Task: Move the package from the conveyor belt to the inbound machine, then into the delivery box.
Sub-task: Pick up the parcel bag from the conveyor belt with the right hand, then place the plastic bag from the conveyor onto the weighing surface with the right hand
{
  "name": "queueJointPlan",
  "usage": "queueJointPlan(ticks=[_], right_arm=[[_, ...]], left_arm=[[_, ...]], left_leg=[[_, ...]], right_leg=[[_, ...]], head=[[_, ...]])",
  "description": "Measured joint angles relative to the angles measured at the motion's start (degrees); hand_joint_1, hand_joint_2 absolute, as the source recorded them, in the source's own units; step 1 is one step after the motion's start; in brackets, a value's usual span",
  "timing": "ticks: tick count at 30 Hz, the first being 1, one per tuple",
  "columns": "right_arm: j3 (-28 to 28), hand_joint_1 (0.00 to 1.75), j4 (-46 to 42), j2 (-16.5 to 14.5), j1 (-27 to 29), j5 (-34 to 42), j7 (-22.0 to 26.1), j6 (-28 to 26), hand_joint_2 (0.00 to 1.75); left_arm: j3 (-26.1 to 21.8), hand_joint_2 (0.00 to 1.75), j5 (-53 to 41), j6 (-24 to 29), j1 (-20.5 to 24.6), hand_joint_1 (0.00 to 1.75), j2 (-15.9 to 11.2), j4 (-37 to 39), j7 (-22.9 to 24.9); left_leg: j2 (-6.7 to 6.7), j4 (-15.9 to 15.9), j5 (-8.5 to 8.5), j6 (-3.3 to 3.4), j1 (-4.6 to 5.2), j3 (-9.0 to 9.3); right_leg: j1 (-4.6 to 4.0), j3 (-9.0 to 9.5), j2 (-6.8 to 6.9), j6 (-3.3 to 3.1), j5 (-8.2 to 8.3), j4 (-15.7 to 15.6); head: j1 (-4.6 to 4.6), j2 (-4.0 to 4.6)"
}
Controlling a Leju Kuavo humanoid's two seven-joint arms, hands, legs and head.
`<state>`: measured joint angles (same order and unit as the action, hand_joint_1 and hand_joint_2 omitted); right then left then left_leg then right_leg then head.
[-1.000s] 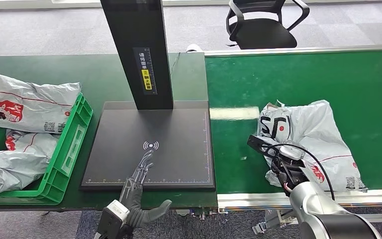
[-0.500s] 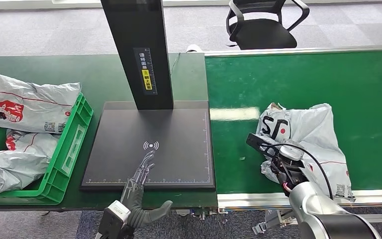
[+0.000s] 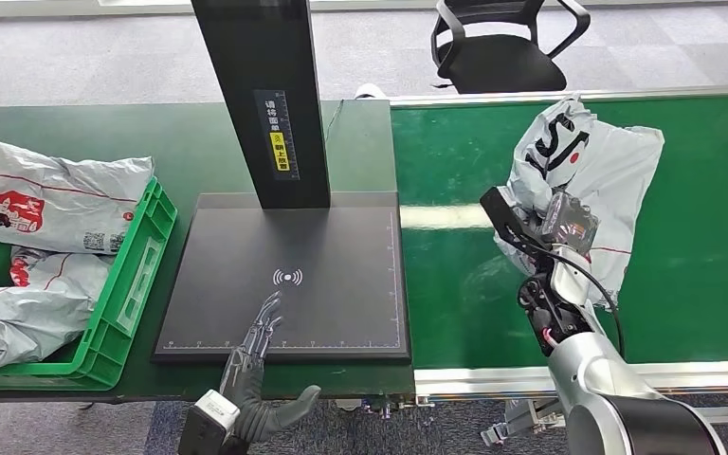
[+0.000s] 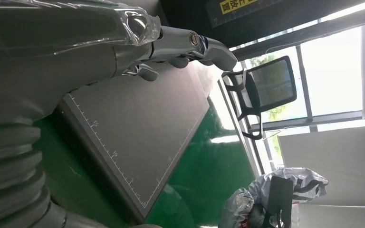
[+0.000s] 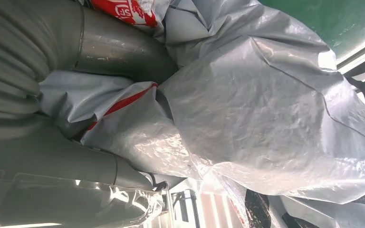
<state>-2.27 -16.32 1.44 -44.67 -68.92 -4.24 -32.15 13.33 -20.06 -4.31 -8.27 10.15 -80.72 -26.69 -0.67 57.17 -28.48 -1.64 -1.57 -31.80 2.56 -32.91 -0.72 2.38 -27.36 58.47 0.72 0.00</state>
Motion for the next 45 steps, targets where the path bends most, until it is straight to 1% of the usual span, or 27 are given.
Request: queueJointPlan(ticks=[4,6,7,8,10,11,12,13,15,16,17,18,20,22,23,24,26,28,30,34,39,42,43,45], right_arm=[[-0.8,1.75,-0.2,-0.2,0.0,0.1,0.1,-0.1,1.75],[-1.2,1.75,-0.3,-0.4,0.0,1.2,2.1,-1.2,1.75],[-1.7,1.75,-0.4,-0.5,0.0,2.6,5.0,-2.6,1.75],[-2.4,1.75,-0.8,-0.8,0.0,4.6,9.0,-4.0,1.75],[-4.6,1.75,-2.2,-1.8,-0.2,10.2,20.2,-6.0,1.75],[-5.9,1.75,-3.2,-2.5,-0.3,13.3,25.8,-6.1,1.75],[-7.1,1.75,-4.1,-3.4,-0.4,16.2,31.0,-6.0,1.75],[-8.0,1.75,-5.1,-4.4,-0.4,18.8,35.1,-5.8,1.75],[-8.8,1.75,-6.7,-6.3,-0.2,22.0,39.7,-5.2,1.75],[-8.7,1.75,-7.7,-7.5,0.1,23.3,41.0,-4.6,1.75],[-8.5,1.75,-8.7,-8.6,0.6,24.7,41.9,-3.4,1.75],[-7.8,1.75,-10.0,-9.8,1.3,26.6,42.7,-0.7,1.75],[-4.7,1.75,-12.7,-12.2,3.5,30.8,43.1,8.2,1.75],[0.5,1.75,-14.7,-14.9,6.3,34.1,42.6,18.1,1.75],[3.7,1.75,-15.2,-16.2,7.7,35.2,42.3,22.0,1.75],[7.1,1.75,-15.5,-17.5,9.0,36.6,42.0,25.2,1.75],[13.4,1.75,-15.9,-19.5,11.1,39.3,41.6,29.2,1.75],[18.3,1.75,-16.6,-20.5,12.3,41.9,40.8,30.6,1.75],[21.7,1.75,-17.3,-20.7,12.8,44.7,39.2,30.9,1.75],[26.1,1.75,-17.8,-20.4,12.7,48.2,35.8,33.0,1.75],[30.7,1.75,-16.7,-20.1,11.4,47.2,31.0,38.0,1.75],[33.2,1.75,-15.5,-20.1,10.6,46.2,28.8,39.0,1.75],[33.9,1.72,-15.1,-20.1,10.3,45.9,28.0,38.9,1.75],[34.9,1.00,-14.4,-20.1,9.7,45.6,26.3,38.4,1.75]], left_arm=[[0.0,1.75,0.0,0.0,-0.2,0.00,-0.1,-0.2,0.0],[0.0,1.75,0.0,0.0,-0.3,0.00,-0.1,-0.2,0.0],[0.0,1.75,0.0,0.1,-0.3,0.00,-0.1,-0.2,0.0],[0.0,1.75,0.0,0.1,-0.3,0.00,-0.1,-0.2,0.0],[0.0,1.75,0.0,0.3,-0.3,0.00,-0.1,-0.2,0.0],[0.0,1.75,-0.1,0.3,-0.3,0.00,-0.1,-0.2,0.0],[0.0,1.75,-0.2,0.4,-0.2,0.00,-0.1,-0.2,0.0],[0.0,1.75,-0.3,0.5,0.0,0.00,-0.1,-0.2,0.0],[0.0,1.75,-0.7,0.6,0.4,0.00,0.1,-0.1,0.0],[0.0,1.75,-0.9,0.6,0.7,0.00,0.2,-0.1,0.0],[-0.1,1.75,-1.0,0.5,1.0,0.00,0.2,0.1,0.0],[-0.1,1.75,-1.3,0.3,1.3,0.00,0.4,0.3,0.0],[-0.2,1.75,-1.8,-0.3,2.0,0.00,0.6,0.9,-0.1],[-0.2,1.75,-2.4,-0.9,3.0,0.00,0.8,1.8,-0.3],[-0.3,1.75,-2.7,-1.2,3.7,0.00,0.9,2.2,-0.4],[-0.3,1.75,-3.0,-1.5,4.2,0.00,1.0,2.6,-0.6],[-0.4,1.75,-3.4,-1.9,5.1,0.00,1.1,3.3,-0.8],[-0.6,1.75,-3.5,-2.1,5.5,0.00,1.2,3.6,-1.0],[-0.9,1.75,-3.5,-2.1,5.7,0.00,1.3,3.8,-1.1],[-1.6,1.75,-2.8,-2.5,5.8,0.00,1.6,3.8,-1.2],[-2.6,1.75,-2.5,-3.0,5.7,0.00,1.9,3.8,-1.2],[-3.2,1.75,-2.4,-3.0,5.5,0.00,2.0,3.7,-1.1],[-3.4,1.75,-2.3,-3.0,5.4,0.00,2.0,3.7,-1.1],[-3.6,1.75,-2.2,-3.0,5.2,0.00,2.0,3.6,-1.0]], left_leg=[[0.00,0.0,0.00,0.00,0.00,0.00],[0.00,0.0,0.00,0.00,0.00,0.00],[0.00,0.0,0.00,0.00,0.00,-0.01],[-0.01,0.0,0.00,0.00,0.00,-0.02],[-0.01,0.0,0.00,0.00,-0.01,-0.03],[-0.02,0.0,0.00,0.00,-0.01,-0.03],[-0.02,0.0,0.00,0.00,-0.01,-0.02],[-0.03,0.0,0.00,0.00,-0.01,-0.02],[-0.03,0.0,0.00,0.00,-0.02,-0.01],[-0.03,0.0,0.00,0.00,-0.02,-0.01],[-0.03,0.0,0.01,-0.01,-0.02,-0.01],[-0.03,0.0,0.01,-0.01,-0.03,-0.01],[-0.12,0.0,0.00,-0.02,-0.06,0.00],[-0.28,0.0,0.00,-0.03,-0.09,0.01],[-0.32,0.0,0.00,-0.03,-0.11,0.01],[-0.31,0.0,0.00,-0.04,-0.13,-0.01],[-0.20,0.0,0.01,-0.06,-0.16,-0.07],[-0.15,0.0,0.02,-0.06,-0.16,-0.11],[-0.16,0.0,0.01,-0.06,-0.14,-0.12],[-0.16,0.0,0.01,-0.06,-0.12,-0.12],[-0.16,0.0,0.02,-0.06,-0.15,-0.10],[-0.16,0.0,0.02,-0.07,-0.17,-0.10],[-0.16,0.0,0.02,-0.07,-0.17,-0.10],[-0.16,0.0,0.02,-0.07,-0.16,-0.11]], right_leg=[[0.00,0.00,0.00,0.00,0.00,0.0],[0.00,-0.01,0.00,0.00,0.00,0.0],[0.00,-0.02,0.00,0.00,0.00,0.0],[0.00,-0.03,0.00,0.00,0.00,0.0],[-0.01,-0.04,-0.01,0.00,0.00,0.0],[-0.01,-0.04,-0.01,0.00,0.00,0.0],[-0.01,-0.05,-0.01,0.00,0.00,0.0],[-0.01,-0.06,-0.02,0.00,0.00,0.0],[-0.02,-0.06,-0.02,0.00,0.00,0.0],[-0.02,-0.07,-0.02,-0.01,0.00,0.0],[-0.02,-0.07,-0.01,-0.01,0.00,0.0],[-0.03,-0.06,-0.02,-0.01,-0.01,0.0],[-0.06,-0.06,-0.06,-0.01,-0.01,0.0],[-0.10,-0.12,-0.16,-0.02,0.00,0.0],[-0.12,-0.16,-0.20,-0.03,-0.01,0.0],[-0.14,-0.19,-0.19,-0.04,-0.02,0.0],[-0.18,-0.21,-0.11,-0.07,-0.04,0.0],[-0.18,-0.22,-0.08,-0.08,-0.05,0.0],[-0.16,-0.22,-0.10,-0.08,-0.05,0.0],[-0.13,-0.20,-0.10,-0.07,-0.04,0.0],[-0.16,-0.21,-0.10,-0.08,-0.04,0.0],[-0.18,-0.21,-0.10,-0.09,-0.04,0.0],[-0.18,-0.21,-0.10,-0.09,-0.04,0.0],[-0.18,-0.21,-0.10,-0.09,-0.04,0.0]], head=[[-0.01,0.00],[-0.01,0.00],[-0.01,0.00],[-0.01,0.00],[-0.01,0.00],[-0.01,0.00],[-0.01,0.00],[-0.01,0.00],[-0.01,0.00],[-0.01,0.00],[-0.01,0.00],[0.01,0.00],[0.02,0.00],[0.01,0.00],[-0.01,0.00],[-0.01,0.00],[-0.01,0.00],[0.01,0.00],[0.02,0.00],[0.02,0.00],[0.00,0.00],[0.01,0.00],[0.01,0.00],[0.02,0.00]])
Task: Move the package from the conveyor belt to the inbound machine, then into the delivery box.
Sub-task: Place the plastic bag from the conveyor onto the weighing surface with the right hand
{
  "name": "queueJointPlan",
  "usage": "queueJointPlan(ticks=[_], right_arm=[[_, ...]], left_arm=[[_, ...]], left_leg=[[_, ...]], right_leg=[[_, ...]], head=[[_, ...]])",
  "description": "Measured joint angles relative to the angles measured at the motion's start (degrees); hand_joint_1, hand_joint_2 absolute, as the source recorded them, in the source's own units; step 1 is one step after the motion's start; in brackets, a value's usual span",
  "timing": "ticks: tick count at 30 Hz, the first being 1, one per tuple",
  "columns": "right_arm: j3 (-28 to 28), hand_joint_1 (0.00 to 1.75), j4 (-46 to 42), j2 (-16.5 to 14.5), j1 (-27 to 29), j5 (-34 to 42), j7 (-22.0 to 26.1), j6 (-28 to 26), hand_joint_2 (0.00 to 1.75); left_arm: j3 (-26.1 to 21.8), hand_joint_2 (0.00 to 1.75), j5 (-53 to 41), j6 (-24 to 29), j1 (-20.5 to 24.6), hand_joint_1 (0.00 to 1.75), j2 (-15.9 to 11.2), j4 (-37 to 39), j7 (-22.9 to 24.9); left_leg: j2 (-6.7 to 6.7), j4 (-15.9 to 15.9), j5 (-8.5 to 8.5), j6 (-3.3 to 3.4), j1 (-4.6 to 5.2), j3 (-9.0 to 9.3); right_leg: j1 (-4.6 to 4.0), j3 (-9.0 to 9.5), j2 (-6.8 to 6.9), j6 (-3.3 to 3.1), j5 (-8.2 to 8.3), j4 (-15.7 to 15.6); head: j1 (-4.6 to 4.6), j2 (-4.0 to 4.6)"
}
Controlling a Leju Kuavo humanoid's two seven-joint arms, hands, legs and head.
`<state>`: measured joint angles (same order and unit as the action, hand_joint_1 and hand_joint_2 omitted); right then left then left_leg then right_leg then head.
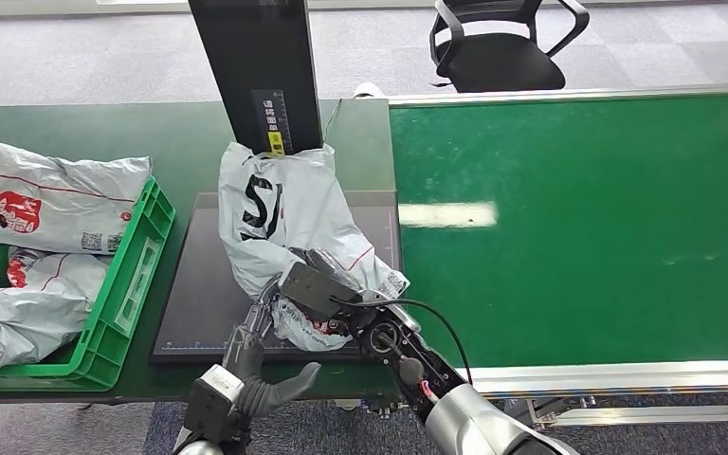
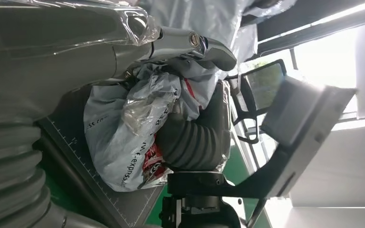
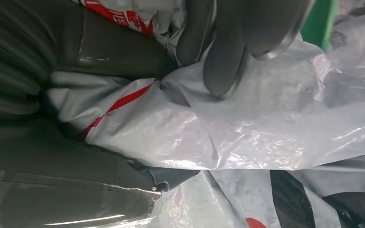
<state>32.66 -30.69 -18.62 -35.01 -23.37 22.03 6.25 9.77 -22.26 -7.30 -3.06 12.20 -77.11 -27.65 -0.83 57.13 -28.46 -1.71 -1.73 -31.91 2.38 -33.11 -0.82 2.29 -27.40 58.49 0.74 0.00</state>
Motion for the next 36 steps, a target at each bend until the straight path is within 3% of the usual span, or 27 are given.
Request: queueJointPlan(ticks=[2,6,9,15,18,23,29,36], right_arm=[[0.8,0.31,0.8,0.0,-0.5,-0.2,-1.5,-0.7,1.75],[1.7,0.00,1.8,0.0,-1.0,-0.3,-2.6,-1.6,1.75],[1.9,0.00,2.3,0.0,-1.0,0.3,-2.6,-2.7,1.75],[1.0,0.00,2.0,0.5,0.6,2.5,-1.4,-5.8,1.75],[-0.2,0.00,1.1,0.9,1.5,3.9,0.5,-6.8,1.75],[-3.4,0.00,-3.1,1.3,4.5,10.0,9.1,-5.1,1.75],[-6.6,0.00,-12.1,1.6,9.5,17.7,15.5,0.4,1.75],[-9.9,0.00,-26.9,2.1,16.5,28.5,17.9,6.2,1.75]], left_arm=[[-0.2,1.75,0.2,0.3,-0.2,0.00,0.1,-0.3,0.0],[-0.8,1.75,0.6,1.4,-0.7,0.00,0.3,-1.2,0.0],[-1.3,1.75,-0.3,6.7,-1.3,0.00,0.6,-2.9,-0.9],[-3.4,1.75,-10.2,34.4,-3.6,0.00,2.1,-12.3,-3.8],[-3.7,1.75,-13.3,44.2,-4.4,0.00,2.6,-16.3,-5.8],[-4.3,1.75,-18.1,47.0,-5.1,0.00,3.2,-19.3,-8.0],[-4.7,1.75,-18.2,47.1,-5.1,0.00,3.2,-19.9,-7.6],[-3.6,1.75,-21.2,45.1,-4.6,0.00,2.8,-19.0,-2.1]], left_leg=[[0.01,0.0,0.00,0.00,0.01,-0.01],[0.02,0.0,0.00,0.00,0.01,-0.01],[0.00,0.0,0.00,0.00,0.01,0.00],[0.05,0.0,0.00,0.00,0.00,-0.03],[0.07,0.0,0.00,0.00,0.01,-0.03],[0.07,0.0,0.00,0.00,0.02,-0.02],[0.07,0.0,0.00,0.00,0.00,-0.01],[0.07,0.0,-0.01,0.00,0.02,-0.03]], right_leg=[[0.01,0.00,0.00,0.00,0.00,0.0],[0.02,0.01,0.01,0.00,0.00,0.0],[0.01,0.00,0.00,0.00,0.00,0.0],[0.00,-0.01,0.03,0.00,0.00,0.0],[0.01,0.00,0.04,0.01,-0.01,0.0],[0.02,0.00,0.05,0.01,-0.01,0.0],[0.00,-0.02,0.05,0.01,-0.01,0.0],[0.02,-0.03,0.06,0.01,-0.01,0.0]], head=[[0.00,0.00],[-0.01,0.00],[-0.02,0.00],[-0.01,0.00],[-0.01,0.00],[-0.01,0.00],[-0.02,0.00],[-0.01,0.00]])
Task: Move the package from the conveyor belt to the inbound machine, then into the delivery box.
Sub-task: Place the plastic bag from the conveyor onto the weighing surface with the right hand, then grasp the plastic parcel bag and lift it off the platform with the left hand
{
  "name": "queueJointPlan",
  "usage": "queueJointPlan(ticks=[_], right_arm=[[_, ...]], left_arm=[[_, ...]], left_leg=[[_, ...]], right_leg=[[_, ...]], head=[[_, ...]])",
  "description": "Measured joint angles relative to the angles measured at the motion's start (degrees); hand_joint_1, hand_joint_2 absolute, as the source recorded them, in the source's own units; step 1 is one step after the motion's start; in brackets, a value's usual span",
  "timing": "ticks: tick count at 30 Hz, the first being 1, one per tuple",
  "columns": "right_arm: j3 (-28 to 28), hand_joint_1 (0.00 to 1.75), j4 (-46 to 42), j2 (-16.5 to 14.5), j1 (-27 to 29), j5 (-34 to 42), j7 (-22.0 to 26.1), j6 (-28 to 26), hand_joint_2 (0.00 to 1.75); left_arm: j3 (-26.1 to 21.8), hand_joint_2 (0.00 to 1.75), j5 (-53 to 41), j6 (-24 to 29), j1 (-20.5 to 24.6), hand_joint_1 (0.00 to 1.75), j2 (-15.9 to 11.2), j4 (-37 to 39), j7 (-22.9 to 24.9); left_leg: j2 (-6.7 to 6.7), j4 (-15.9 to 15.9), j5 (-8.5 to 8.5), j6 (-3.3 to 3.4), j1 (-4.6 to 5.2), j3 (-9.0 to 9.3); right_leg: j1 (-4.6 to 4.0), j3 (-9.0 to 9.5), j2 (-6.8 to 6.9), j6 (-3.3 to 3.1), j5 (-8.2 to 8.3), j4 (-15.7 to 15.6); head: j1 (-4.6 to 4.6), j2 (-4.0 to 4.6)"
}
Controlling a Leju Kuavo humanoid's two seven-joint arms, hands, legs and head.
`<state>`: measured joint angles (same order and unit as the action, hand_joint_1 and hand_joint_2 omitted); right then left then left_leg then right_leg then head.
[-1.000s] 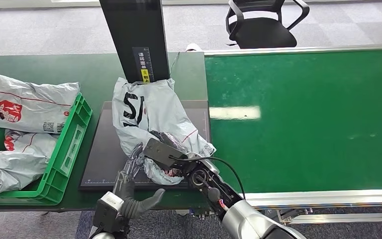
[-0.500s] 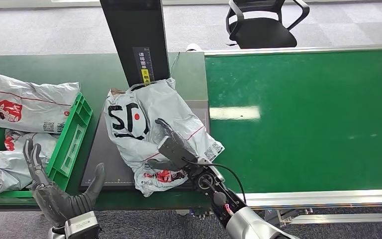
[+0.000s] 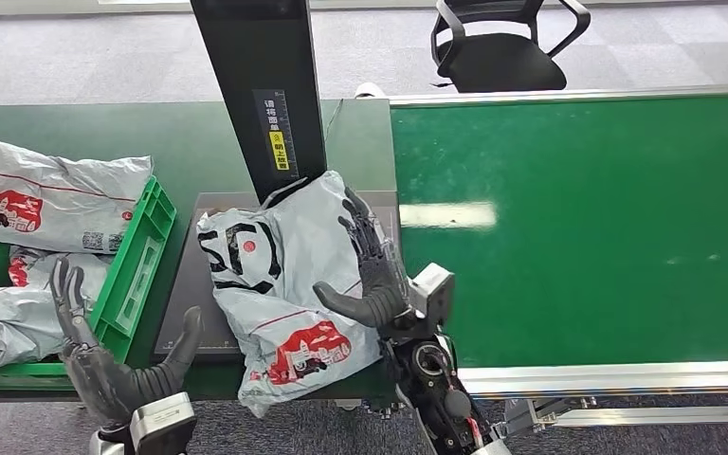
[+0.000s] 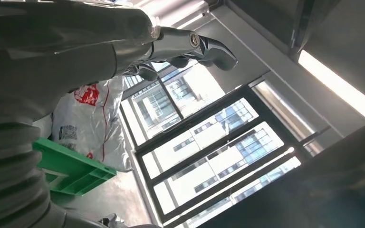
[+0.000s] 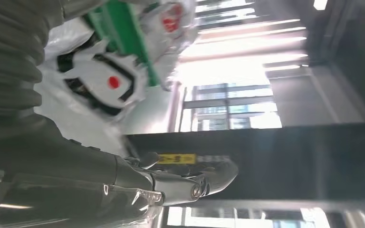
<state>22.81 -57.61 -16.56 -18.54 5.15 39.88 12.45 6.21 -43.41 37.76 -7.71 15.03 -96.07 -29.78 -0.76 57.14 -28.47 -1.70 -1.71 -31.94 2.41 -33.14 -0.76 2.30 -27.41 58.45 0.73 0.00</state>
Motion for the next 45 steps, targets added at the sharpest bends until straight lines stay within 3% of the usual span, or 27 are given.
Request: queueJointPlan(ticks=[9,29,33,37,45], right_arm=[[-4.1,0.00,-13.5,-0.1,7.5,10.5,0.1,5.5,1.75],[-6.2,0.00,-16.8,-0.6,9.4,10.8,0.1,5.6,1.75],[-6.4,0.00,-16.9,-0.8,9.5,11.3,-0.2,5.8,1.75],[-6.9,0.00,-16.9,-1.4,9.5,11.9,-0.9,6.5,1.75],[-8.1,0.00,-16.9,-1.7,9.9,13.3,-0.6,6.9,1.75]], left_arm=[[1.6,1.75,-9.9,-6.4,3.7,0.00,-0.8,5.7,8.0],[2.7,1.75,-10.4,-7.1,6.8,0.00,-1.5,10.9,8.4],[3.4,1.75,-13.9,-10.4,7.5,0.00,-1.7,12.0,10.8],[6.0,1.75,-21.1,-13.4,10.9,0.00,-2.3,18.6,14.9],[13.3,1.75,-30.6,-15.2,20.8,0.00,-3.3,42.4,19.8]], left_leg=[[-0.08,0.0,0.00,0.00,0.00,0.04],[-0.08,0.0,0.00,0.00,0.00,0.04],[-0.04,0.0,0.00,0.00,0.00,0.04],[-0.02,0.0,0.00,0.00,0.00,0.05],[-0.03,0.0,0.00,0.00,0.00,0.08]], right_leg=[[0.00,0.03,-0.01,-0.01,0.01,0.0],[0.00,0.02,-0.01,-0.01,0.01,0.0],[0.00,0.02,-0.01,-0.01,0.01,0.0],[0.00,0.03,-0.01,-0.01,0.01,0.0],[0.00,0.06,-0.01,-0.01,0.03,0.0]], head=[[0.00,0.00],[-0.01,0.00],[-0.01,0.00],[-0.01,0.00],[-0.01,0.00]])
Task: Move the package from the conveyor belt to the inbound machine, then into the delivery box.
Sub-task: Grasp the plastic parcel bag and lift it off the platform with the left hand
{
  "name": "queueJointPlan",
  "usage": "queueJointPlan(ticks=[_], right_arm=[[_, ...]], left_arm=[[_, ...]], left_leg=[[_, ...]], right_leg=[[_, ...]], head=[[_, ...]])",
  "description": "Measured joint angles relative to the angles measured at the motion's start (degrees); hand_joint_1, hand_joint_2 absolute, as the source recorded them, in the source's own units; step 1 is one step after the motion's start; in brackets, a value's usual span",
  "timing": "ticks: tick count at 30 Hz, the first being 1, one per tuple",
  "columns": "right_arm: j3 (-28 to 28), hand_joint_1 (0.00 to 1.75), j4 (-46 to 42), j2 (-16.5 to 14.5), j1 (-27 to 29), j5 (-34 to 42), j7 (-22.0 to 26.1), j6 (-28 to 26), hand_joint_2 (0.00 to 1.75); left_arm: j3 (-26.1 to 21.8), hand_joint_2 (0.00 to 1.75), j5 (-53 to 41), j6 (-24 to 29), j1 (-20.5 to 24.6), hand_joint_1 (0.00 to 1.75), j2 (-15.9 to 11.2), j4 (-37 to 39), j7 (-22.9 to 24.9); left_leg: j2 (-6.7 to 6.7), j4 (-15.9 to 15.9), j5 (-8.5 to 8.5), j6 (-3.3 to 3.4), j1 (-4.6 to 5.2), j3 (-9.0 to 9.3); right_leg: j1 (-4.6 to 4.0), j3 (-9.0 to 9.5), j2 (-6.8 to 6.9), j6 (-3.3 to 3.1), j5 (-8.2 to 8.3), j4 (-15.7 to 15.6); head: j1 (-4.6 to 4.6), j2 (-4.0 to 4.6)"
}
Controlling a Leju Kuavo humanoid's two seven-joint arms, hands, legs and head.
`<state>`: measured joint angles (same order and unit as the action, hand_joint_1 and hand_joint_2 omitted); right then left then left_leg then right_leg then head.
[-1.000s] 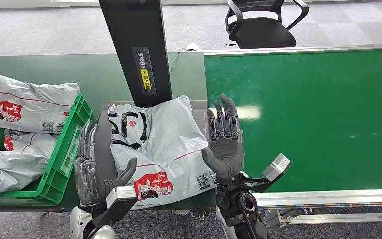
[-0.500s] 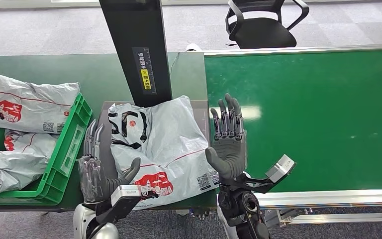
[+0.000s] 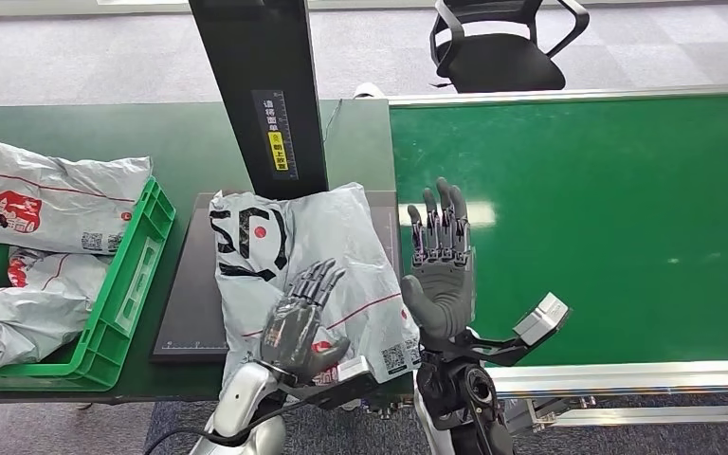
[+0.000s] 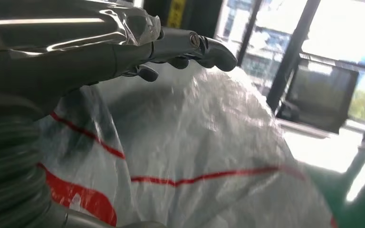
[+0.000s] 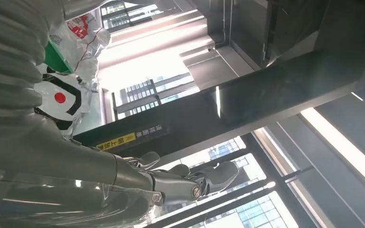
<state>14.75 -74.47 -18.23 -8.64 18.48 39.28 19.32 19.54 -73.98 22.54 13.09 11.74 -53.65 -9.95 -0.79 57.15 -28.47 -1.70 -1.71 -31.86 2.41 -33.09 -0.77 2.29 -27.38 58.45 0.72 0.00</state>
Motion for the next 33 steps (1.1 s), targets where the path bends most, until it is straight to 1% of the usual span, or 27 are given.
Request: queueJointPlan(ticks=[3,5,11,15,17,19,21,22,25,29,33], right_arm=[[-0.4,0.00,0.0,0.1,0.6,1.1,0.4,-0.1,1.75],[-0.5,0.00,0.0,0.2,1.0,1.7,0.6,-0.1,1.75],[-1.0,0.00,0.0,0.3,1.7,3.1,0.0,-0.1,1.75],[-1.3,0.00,0.0,0.3,1.7,3.3,-0.7,0.0,1.75],[-1.5,0.00,0.0,0.3,1.7,3.3,-0.9,0.0,1.75],[-1.6,0.00,0.0,0.3,1.7,3.3,-1.1,0.1,1.75],[-1.7,0.00,0.0,0.2,1.7,3.3,-1.3,0.2,1.75],[-1.8,0.00,0.0,0.2,1.7,3.3,-1.3,0.3,1.75],[-1.8,0.00,0.0,0.2,1.8,3.3,-1.4,0.4,1.75],[-2.3,0.00,0.0,0.2,2.0,3.2,-1.8,0.6,1.75],[-2.6,0.00,0.0,0.1,2.0,3.2,-1.9,0.6,1.75]], left_arm=[[3.8,1.75,-3.3,-3.0,2.9,0.00,-0.3,7.1,1.4],[6.3,1.75,-4.4,-4.4,3.8,0.00,-0.6,9.5,1.7],[10.9,1.75,-4.1,-8.1,4.2,0.00,-2.0,10.2,3.6],[12.7,1.75,-3.8,-9.1,4.2,0.02,-2.6,9.8,5.3],[13.5,1.75,-3.9,-9.0,4.2,0.70,-2.8,9.6,6.0],[14.0,1.75,-4.1,-8.7,4.1,1.48,-3.1,9.3,6.7],[14.3,1.75,-4.2,-8.3,4.0,1.64,-3.3,9.0,7.0],[14.4,1.75,-4.2,-8.1,3.9,1.67,-3.4,8.9,7.0],[14.4,1.75,-4.2,-7.6,3.7,1.70,-3.5,8.4,7.2],[14.5,1.75,-4.6,-4.5,1.8,1.75,-3.9,3.4,8.1],[14.5,1.75,-4.7,-4.5,1.3,1.75,-4.0,1.6,8.2]], left_leg=[[0.04,0.0,0.00,0.00,0.00,-0.01],[0.07,0.0,-0.01,0.00,0.00,0.01],[0.11,0.0,0.00,0.00,0.00,0.16],[0.13,0.0,0.00,0.00,0.00,0.26],[0.13,0.0,0.00,0.00,0.00,0.28],[0.13,0.0,0.00,0.00,0.00,0.28],[0.13,0.0,0.00,0.00,0.00,0.28],[0.13,0.0,0.00,0.00,0.00,0.28],[0.13,0.0,0.00,0.00,0.00,0.28],[0.12,0.0,0.00,0.00,0.00,0.22],[0.12,0.0,0.00,0.00,0.00,0.20]], right_leg=[[0.00,0.05,0.02,0.01,-0.01,0.0],[0.00,0.11,0.03,0.01,-0.02,0.0],[0.00,0.31,0.07,0.01,-0.03,0.0],[0.00,0.42,0.08,0.01,-0.02,0.0],[0.00,0.44,0.09,0.01,-0.02,0.0],[0.00,0.44,0.08,0.01,-0.02,0.0],[0.00,0.44,0.08,0.01,-0.03,0.0],[0.00,0.43,0.08,0.01,-0.03,0.0],[0.00,0.43,0.08,0.01,-0.03,0.0],[0.00,0.35,0.08,0.01,-0.03,0.0],[0.00,0.33,0.08,0.01,-0.03,0.0]], head=[[0.00,0.00],[0.01,0.00],[0.02,0.00],[0.01,0.00],[0.02,0.00],[0.02,0.00],[0.02,0.00],[0.02,0.00],[0.01,0.00],[0.01,0.00],[0.01,0.00]])
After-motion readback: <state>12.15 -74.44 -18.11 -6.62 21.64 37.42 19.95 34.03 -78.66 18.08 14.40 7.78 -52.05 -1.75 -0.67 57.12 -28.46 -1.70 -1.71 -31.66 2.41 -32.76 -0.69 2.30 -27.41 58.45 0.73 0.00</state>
